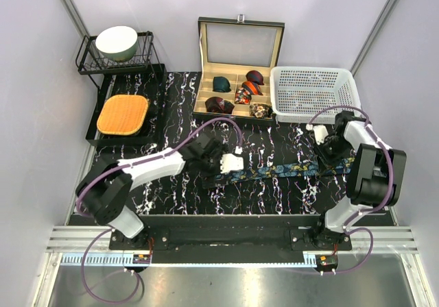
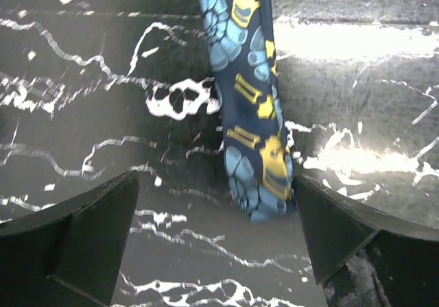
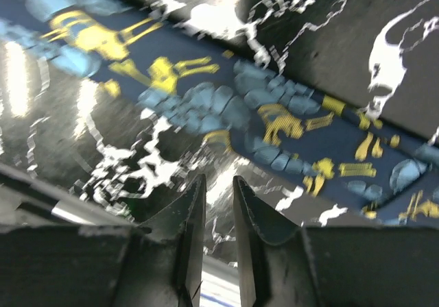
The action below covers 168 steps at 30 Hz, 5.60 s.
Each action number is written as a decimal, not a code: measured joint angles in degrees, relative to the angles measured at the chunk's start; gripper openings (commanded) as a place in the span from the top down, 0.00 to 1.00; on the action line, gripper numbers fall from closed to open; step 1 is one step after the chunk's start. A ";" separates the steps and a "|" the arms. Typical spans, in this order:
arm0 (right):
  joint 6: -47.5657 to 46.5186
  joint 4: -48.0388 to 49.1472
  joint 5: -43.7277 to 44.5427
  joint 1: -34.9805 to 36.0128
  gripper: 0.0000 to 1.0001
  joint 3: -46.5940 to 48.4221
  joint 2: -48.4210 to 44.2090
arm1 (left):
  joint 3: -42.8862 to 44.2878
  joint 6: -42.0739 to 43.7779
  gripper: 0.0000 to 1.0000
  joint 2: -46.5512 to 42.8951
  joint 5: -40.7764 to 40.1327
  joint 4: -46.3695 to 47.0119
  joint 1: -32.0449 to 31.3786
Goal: Roll the ties
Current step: Flatten out the tie at the center of the board, then roll the tie at the center of the board.
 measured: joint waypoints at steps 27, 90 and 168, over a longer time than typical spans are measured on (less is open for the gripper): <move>3.91 6.36 3.69 0.31 0.61 5.66 11.04 | 10.62 9.42 0.46 13.49 -1.88 -7.10 5.31; -19.69 22.14 4.35 15.23 0.00 -7.45 -11.28 | 8.90 6.49 0.01 4.57 1.64 -5.95 8.09; 63.93 37.90 -30.18 35.71 1.00 6.97 23.15 | 23.67 -0.24 0.68 17.53 8.66 -11.47 5.03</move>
